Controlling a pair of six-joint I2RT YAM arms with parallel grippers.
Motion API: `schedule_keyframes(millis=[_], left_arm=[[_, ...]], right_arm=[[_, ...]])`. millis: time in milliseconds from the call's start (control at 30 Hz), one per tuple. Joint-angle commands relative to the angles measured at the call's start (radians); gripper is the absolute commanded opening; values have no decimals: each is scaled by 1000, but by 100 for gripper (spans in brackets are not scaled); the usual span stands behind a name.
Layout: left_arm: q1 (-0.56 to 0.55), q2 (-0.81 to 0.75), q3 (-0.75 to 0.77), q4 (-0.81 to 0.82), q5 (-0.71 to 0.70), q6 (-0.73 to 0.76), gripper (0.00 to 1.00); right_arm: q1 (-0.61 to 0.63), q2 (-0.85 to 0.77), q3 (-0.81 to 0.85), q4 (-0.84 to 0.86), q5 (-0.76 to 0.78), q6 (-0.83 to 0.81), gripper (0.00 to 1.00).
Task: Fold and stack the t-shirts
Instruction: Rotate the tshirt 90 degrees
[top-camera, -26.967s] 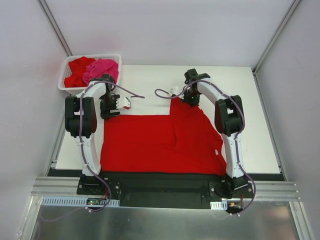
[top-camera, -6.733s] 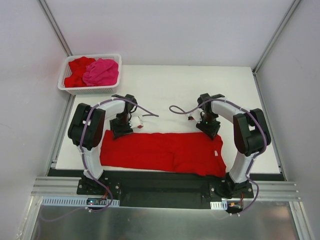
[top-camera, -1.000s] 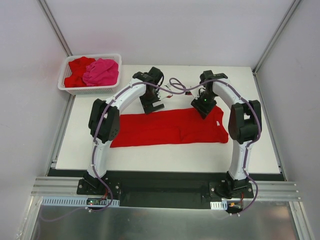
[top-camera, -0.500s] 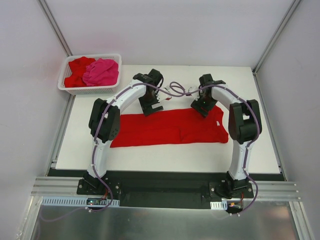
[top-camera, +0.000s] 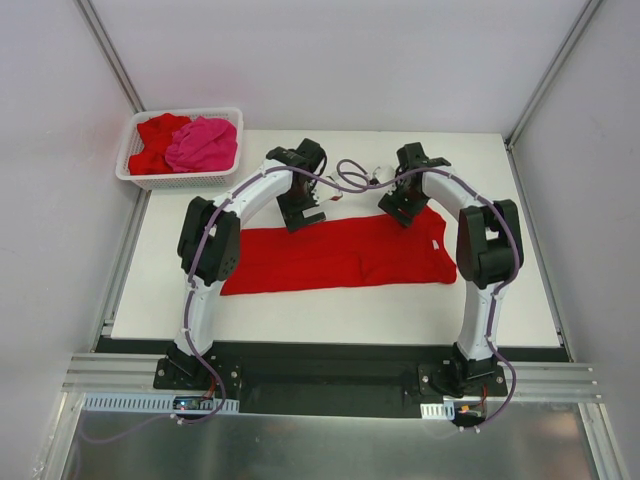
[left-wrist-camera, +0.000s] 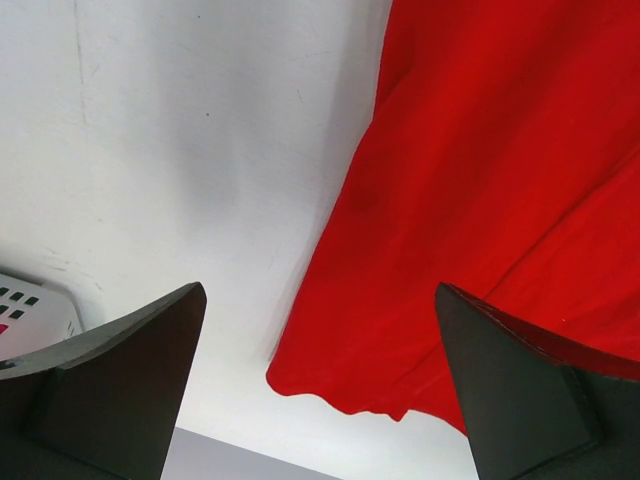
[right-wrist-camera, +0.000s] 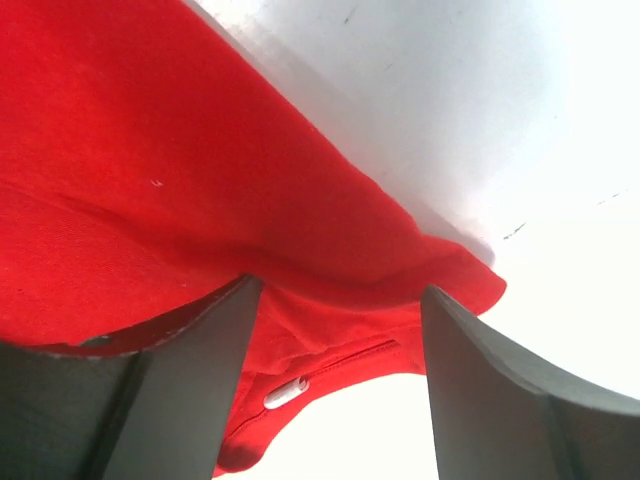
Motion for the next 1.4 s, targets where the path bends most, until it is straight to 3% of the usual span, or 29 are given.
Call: schedule_keyframes(millis=[0, 200, 333, 467, 733, 867, 967, 1067, 1133, 1267, 1300, 1367], left_arm=[[-16, 9, 7, -22, -17, 2, 99], [-19, 8, 4, -22, -17, 4, 99], [-19, 5, -4, -20, -23, 4, 99], [-21, 5, -8, -22, -25, 5, 99], [-22, 8, -7, -22, -26, 5, 99], [-24, 9, -7, -20, -26, 5, 99], [-24, 11, -7, -22, -29, 7, 99], [-27, 11, -5, -22, -29, 7, 99], [-27, 12, -5, -20, -29, 7, 99], [-27, 14, -4, -20, -31, 8, 99], [-28, 14, -2, -20, -31, 7, 100], [-30, 17, -1, -20, -31, 8, 99]], right_arm=[[14, -74, 45, 1, -70, -2, 69], [27, -8, 68, -74, -51, -31, 68], [25, -2, 73, -96, -74, -36, 44], [25, 27, 102, -152, -80, -50, 41], [24, 24, 129, -238, -103, -99, 56], [24, 27, 125, -249, -94, -117, 57], [25, 35, 131, -239, -83, -113, 43], [24, 39, 134, -231, -80, -111, 40], [24, 49, 143, -229, -77, -108, 31], [24, 53, 151, -234, -74, -109, 23], [24, 53, 151, -237, -74, -111, 14], [24, 50, 152, -235, -73, -109, 7]])
